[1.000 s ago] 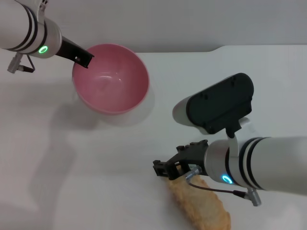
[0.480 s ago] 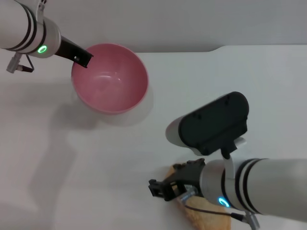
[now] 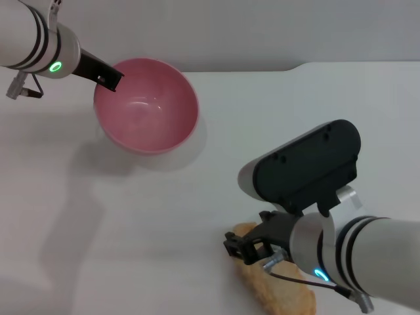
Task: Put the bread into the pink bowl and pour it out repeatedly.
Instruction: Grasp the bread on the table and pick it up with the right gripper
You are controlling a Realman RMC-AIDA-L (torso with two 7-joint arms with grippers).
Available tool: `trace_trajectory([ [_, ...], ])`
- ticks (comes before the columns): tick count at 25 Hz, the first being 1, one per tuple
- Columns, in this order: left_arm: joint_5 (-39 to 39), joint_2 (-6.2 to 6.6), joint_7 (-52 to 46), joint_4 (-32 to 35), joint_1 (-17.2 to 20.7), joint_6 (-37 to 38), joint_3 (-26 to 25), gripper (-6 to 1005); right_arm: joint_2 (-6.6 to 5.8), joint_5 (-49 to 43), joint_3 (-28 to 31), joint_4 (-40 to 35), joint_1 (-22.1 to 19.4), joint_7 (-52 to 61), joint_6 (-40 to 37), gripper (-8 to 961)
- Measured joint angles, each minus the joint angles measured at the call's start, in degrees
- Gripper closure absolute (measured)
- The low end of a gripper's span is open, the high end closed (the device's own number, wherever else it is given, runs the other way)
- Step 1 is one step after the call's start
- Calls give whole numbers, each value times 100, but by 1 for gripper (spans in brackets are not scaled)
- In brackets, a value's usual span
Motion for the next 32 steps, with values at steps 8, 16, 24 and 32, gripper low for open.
trace_trajectory([
  [8,4,-1,-1,-9,-44,-4,0,957,-4,22,-25,120,-88,37,-32,287],
  [16,6,-1,-1,-9,-77,2,30,957,-7,147,-40,353,-100,65,-265,287],
  [24,5,-8,-1,-9,-76,1,61,956,-24,289,-40,617,-80,81,-426,305],
  [32,5,-10,7,-9,-69,1,62,956,-22,297,6,835,-30,155,-510,337],
])
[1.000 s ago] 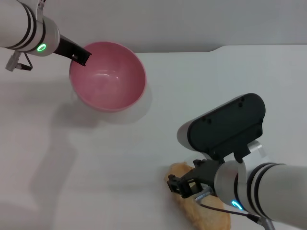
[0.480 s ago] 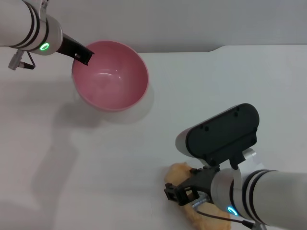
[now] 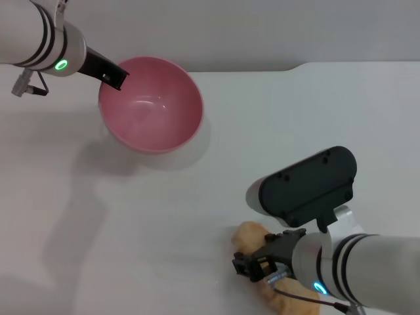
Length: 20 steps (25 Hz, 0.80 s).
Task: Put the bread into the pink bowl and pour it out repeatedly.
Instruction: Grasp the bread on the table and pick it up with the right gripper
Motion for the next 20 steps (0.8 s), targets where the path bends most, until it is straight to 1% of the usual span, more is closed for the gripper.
trace_trajectory([
  [7,0,0,9,0,0,4,0,956,-9,-113,-120,-21,89,-30,60,365],
  [13,0,0,10,0,1,14,-1,956,-23,-105,-117,-11,151,-93,75,494],
  [17,-1,0,10,0,1,20,-1,956,-25,-92,-49,-33,159,-177,77,536],
  [20,0,-10,2,0,1,31,35,956,-31,-111,161,-141,161,-338,42,560],
])
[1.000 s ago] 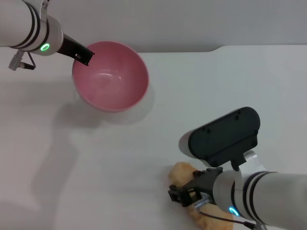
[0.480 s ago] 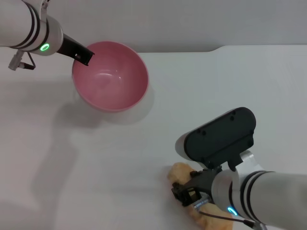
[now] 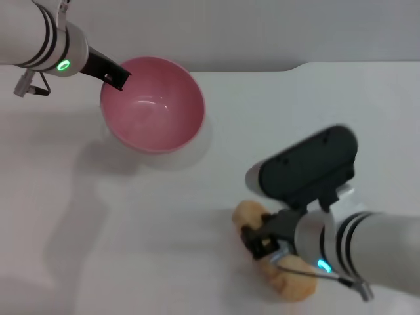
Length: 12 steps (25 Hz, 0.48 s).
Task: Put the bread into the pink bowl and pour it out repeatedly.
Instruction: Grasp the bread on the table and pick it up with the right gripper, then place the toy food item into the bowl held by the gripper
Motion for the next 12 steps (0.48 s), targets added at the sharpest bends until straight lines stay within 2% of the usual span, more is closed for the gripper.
trace_trajectory([
  [4,-24,-10,-12,0,4,41,75,956,-8,5,324,-222,119,-219,-49,588],
  [12,-63,-23,-139,-61,2,89,325,956,-24,-37,621,-492,635,-394,-52,638],
])
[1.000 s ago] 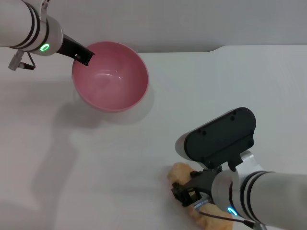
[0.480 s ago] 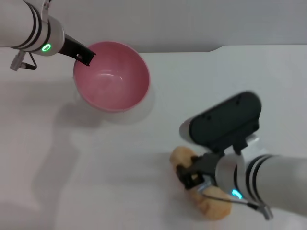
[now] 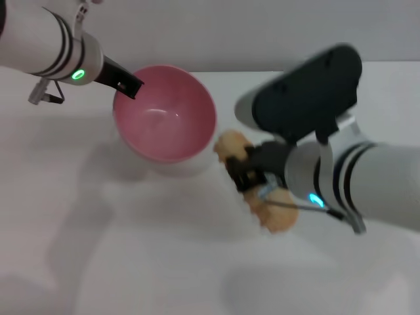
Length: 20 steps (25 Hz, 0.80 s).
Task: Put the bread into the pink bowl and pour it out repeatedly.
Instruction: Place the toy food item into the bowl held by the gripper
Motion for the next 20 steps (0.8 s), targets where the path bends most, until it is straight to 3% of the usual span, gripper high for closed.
trace_trajectory([
  [8,-14,-2,-95,7,12,37,163,956,-2,-501,364,-497,228,-273,13,711],
  [20,-240,-11,-222,47,22,83,452,956,17,-932,490,-212,475,-358,-823,769],
])
